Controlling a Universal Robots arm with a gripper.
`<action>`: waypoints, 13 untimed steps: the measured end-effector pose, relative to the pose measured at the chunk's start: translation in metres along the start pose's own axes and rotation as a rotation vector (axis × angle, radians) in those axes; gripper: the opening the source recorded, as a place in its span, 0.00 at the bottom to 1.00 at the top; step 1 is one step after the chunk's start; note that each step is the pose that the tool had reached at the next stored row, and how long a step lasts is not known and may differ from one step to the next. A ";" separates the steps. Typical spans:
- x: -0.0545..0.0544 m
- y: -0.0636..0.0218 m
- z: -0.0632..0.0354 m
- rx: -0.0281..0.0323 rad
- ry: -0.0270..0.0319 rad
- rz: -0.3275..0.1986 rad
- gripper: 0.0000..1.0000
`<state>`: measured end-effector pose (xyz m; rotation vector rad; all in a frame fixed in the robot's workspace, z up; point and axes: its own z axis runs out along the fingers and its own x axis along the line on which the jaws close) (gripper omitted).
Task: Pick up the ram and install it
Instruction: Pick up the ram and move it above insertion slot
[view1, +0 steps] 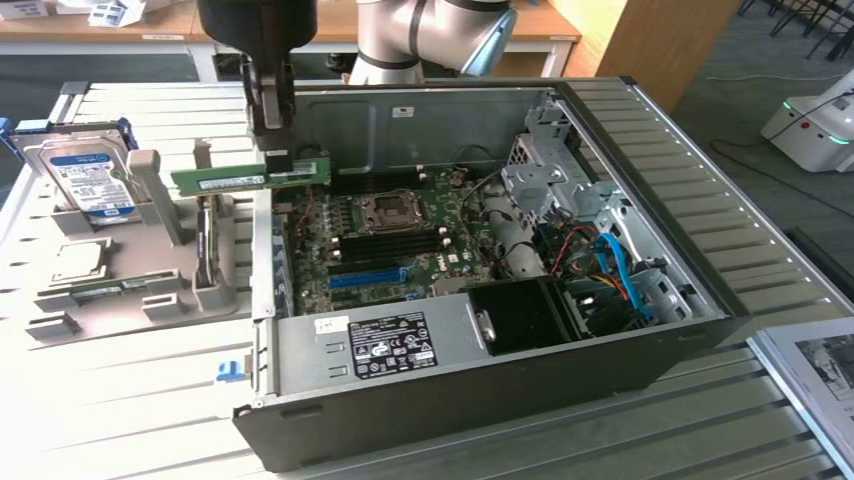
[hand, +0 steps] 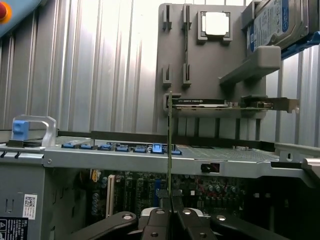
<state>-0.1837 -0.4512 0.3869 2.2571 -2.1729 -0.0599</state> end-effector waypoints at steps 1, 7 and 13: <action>0.000 -0.0016 0.0000 0.0000 0.0000 0.000 0.12; 0.000 -0.0111 -0.0004 -0.0011 -0.0001 0.000 0.12; 0.001 -0.0205 -0.0007 -0.0027 -0.0001 0.000 0.12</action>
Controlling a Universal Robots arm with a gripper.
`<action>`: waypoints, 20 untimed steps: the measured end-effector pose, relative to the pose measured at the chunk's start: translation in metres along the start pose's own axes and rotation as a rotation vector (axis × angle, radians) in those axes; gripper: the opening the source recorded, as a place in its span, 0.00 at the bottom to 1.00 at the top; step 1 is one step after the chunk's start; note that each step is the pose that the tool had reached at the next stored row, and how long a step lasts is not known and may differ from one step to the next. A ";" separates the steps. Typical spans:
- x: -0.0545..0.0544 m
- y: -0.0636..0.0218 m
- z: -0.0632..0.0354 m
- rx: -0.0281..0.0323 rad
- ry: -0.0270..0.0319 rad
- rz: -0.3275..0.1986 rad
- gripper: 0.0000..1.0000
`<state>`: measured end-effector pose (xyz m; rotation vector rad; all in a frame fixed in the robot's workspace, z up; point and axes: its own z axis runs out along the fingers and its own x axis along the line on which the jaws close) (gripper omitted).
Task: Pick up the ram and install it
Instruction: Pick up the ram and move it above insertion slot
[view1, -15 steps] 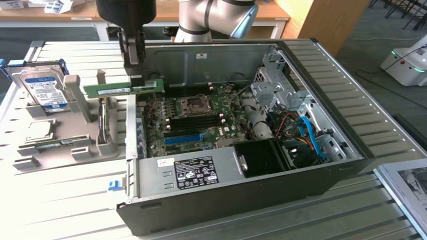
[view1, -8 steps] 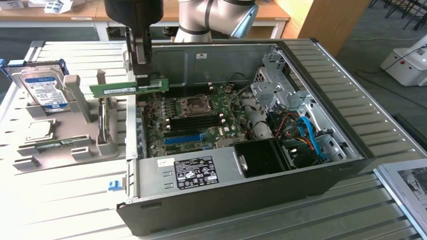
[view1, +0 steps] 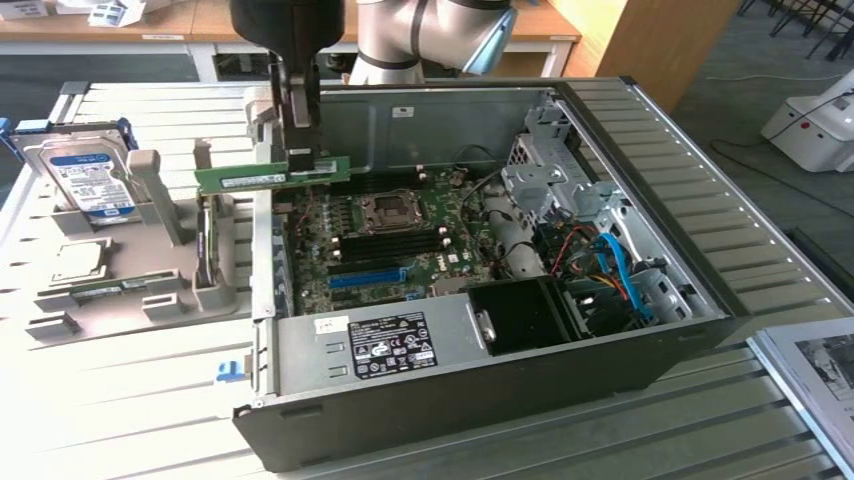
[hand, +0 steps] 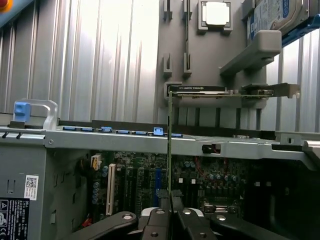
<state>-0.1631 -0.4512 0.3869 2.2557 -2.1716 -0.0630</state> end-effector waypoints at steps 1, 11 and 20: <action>0.000 -0.0016 -0.0001 -0.0003 0.0000 0.000 0.12; 0.001 -0.0193 -0.0007 -0.0028 -0.0001 0.000 0.12; 0.001 -0.0367 -0.0013 -0.0061 -0.0003 0.000 0.12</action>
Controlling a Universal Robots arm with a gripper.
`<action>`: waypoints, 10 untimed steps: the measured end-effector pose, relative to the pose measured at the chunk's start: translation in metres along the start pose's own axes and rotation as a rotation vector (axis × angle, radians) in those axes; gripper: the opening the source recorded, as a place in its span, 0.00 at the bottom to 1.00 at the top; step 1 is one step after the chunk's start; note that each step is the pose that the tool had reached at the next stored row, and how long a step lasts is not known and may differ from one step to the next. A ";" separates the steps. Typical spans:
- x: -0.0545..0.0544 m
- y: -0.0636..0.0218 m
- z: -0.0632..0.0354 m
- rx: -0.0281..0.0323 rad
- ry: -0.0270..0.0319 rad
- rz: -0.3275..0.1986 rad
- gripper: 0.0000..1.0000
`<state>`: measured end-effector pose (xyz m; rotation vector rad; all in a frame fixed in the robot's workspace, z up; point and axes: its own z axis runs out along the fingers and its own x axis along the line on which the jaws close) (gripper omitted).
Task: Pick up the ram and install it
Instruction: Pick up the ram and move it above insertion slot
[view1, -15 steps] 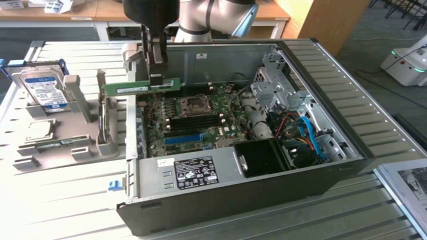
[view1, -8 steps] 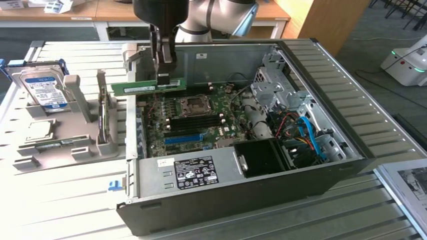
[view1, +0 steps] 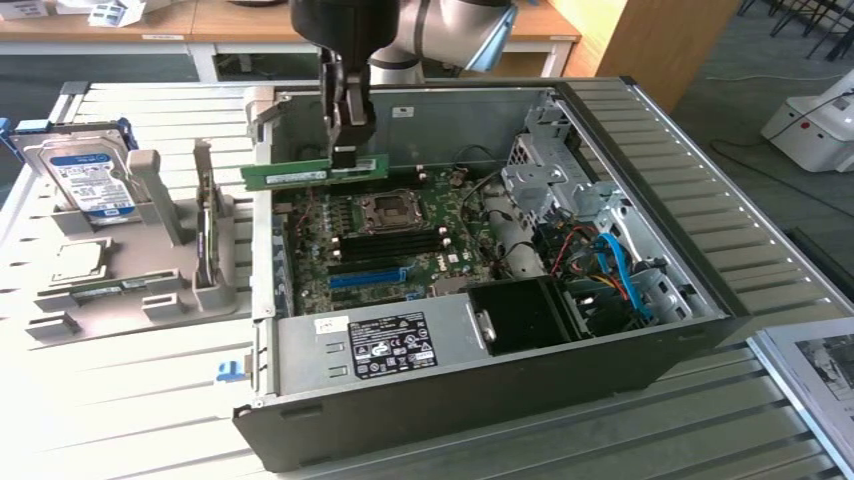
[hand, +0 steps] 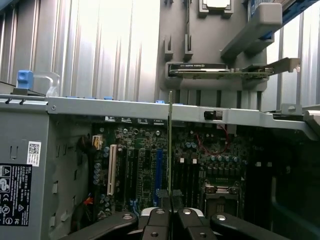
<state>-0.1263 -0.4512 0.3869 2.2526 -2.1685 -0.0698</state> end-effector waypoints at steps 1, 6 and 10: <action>0.000 -0.0019 -0.0001 -0.0004 0.0000 0.000 0.12; 0.000 -0.0107 -0.0005 -0.0023 0.0000 0.000 0.12; 0.001 -0.0176 -0.0007 -0.0035 -0.0001 0.000 0.12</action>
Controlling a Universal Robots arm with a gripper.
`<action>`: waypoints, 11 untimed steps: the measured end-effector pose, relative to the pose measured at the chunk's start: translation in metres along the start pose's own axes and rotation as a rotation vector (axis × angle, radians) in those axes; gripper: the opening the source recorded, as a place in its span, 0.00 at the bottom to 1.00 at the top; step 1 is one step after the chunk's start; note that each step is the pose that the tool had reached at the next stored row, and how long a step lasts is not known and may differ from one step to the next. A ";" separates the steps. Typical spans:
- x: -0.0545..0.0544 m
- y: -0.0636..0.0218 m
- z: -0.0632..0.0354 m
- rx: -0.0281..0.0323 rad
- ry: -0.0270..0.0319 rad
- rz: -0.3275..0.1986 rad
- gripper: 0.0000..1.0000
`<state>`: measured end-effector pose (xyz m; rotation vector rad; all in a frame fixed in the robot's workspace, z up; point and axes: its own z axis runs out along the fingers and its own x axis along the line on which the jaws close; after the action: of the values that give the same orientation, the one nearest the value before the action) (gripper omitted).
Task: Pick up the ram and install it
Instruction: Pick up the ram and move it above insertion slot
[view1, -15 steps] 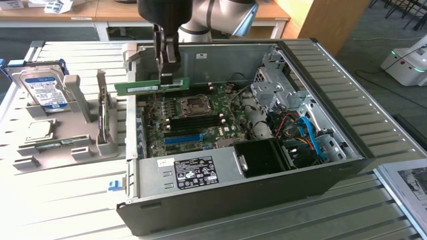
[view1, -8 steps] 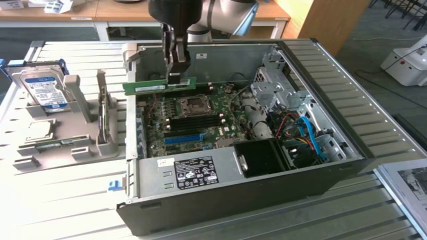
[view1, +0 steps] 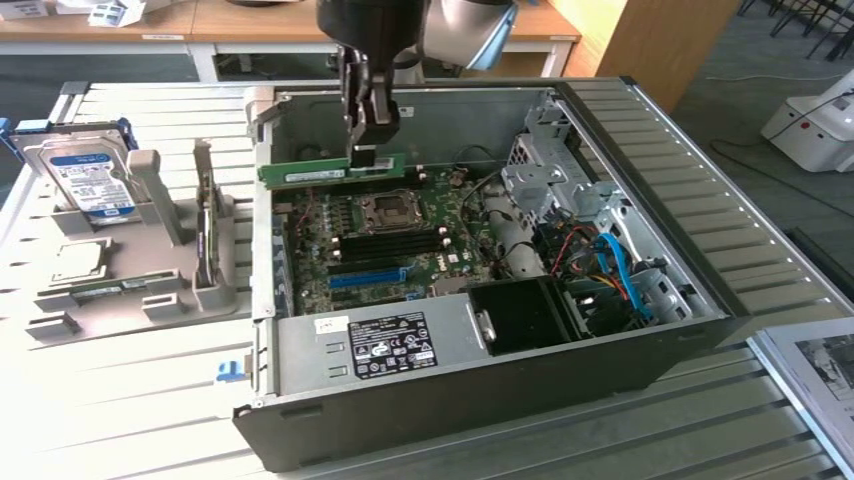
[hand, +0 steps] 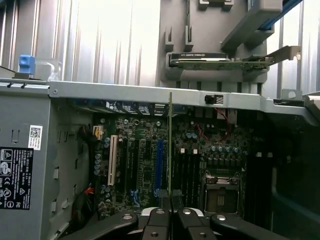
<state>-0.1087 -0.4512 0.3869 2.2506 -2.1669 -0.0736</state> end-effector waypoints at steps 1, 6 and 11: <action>0.000 -0.0017 -0.0001 -0.0003 0.0000 0.000 0.12; 0.000 -0.0101 -0.0005 -0.0016 0.0000 0.000 0.12; 0.001 -0.0187 -0.0008 -0.0030 -0.0001 0.000 0.12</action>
<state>-0.0900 -0.4512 0.3869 2.2489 -2.1656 -0.0769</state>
